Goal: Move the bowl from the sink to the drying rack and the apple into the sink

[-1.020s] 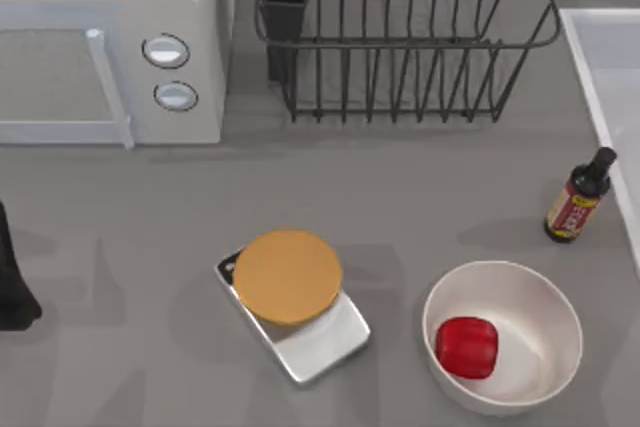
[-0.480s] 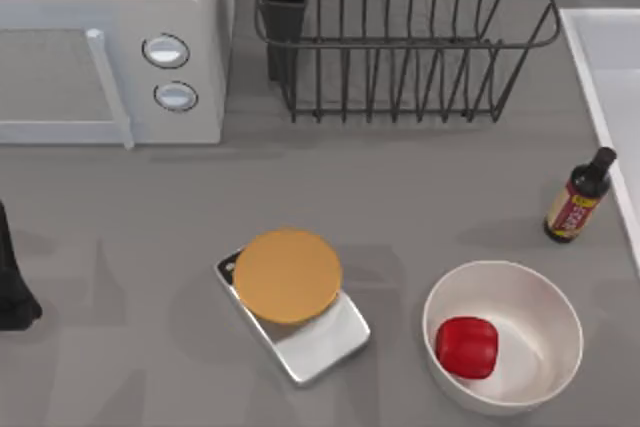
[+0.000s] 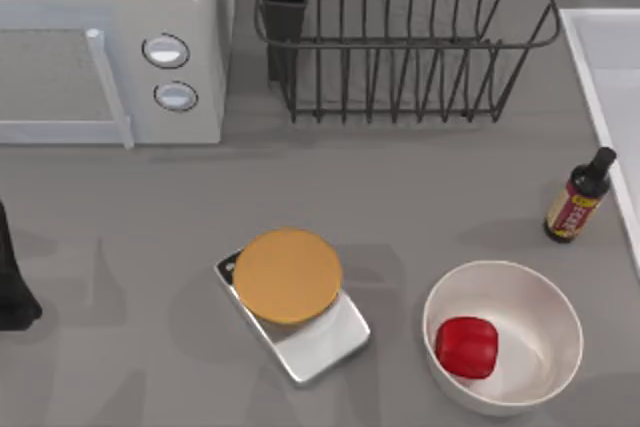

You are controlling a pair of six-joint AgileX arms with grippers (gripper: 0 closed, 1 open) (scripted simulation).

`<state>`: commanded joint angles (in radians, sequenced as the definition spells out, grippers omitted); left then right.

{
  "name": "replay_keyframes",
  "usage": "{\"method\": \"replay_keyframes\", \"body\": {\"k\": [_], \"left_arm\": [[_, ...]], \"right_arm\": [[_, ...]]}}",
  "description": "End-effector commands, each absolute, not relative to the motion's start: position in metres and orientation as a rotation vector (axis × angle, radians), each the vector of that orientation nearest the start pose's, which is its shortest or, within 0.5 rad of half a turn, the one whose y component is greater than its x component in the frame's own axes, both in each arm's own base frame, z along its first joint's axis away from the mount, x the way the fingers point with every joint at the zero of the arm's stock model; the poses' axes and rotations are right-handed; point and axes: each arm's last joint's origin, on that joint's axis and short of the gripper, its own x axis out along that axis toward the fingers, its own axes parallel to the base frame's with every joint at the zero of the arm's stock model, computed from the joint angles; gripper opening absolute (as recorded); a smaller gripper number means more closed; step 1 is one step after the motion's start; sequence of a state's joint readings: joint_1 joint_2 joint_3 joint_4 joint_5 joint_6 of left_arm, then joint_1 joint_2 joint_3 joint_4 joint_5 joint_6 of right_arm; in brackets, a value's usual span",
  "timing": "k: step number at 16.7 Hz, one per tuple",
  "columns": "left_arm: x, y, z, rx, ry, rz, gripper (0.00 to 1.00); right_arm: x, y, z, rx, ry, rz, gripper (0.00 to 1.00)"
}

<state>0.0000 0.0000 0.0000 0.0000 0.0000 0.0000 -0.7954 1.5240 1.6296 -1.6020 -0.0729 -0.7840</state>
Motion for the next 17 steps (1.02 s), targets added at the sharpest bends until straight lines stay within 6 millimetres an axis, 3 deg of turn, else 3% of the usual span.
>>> {"method": "replay_keyframes", "body": {"k": [5, 10, 13, 17], "left_arm": [[0.106, -0.001, 0.160, 0.000, 0.000, 0.000, 1.00], [0.106, -0.001, 0.160, 0.000, 0.000, 0.000, 1.00], [0.106, -0.001, 0.160, 0.000, 0.000, 0.000, 1.00], [0.106, -0.001, 0.160, 0.000, 0.000, 0.000, 1.00]], "right_arm": [[0.194, -0.177, 0.350, -0.032, 1.459, -0.012, 0.00], [0.249, -0.145, 0.350, -0.258, 1.350, -0.084, 0.00], [0.293, -0.103, 0.354, -0.403, 1.179, -0.151, 0.00], [0.341, -0.014, 0.367, -0.493, 0.838, -0.203, 0.00]]}}
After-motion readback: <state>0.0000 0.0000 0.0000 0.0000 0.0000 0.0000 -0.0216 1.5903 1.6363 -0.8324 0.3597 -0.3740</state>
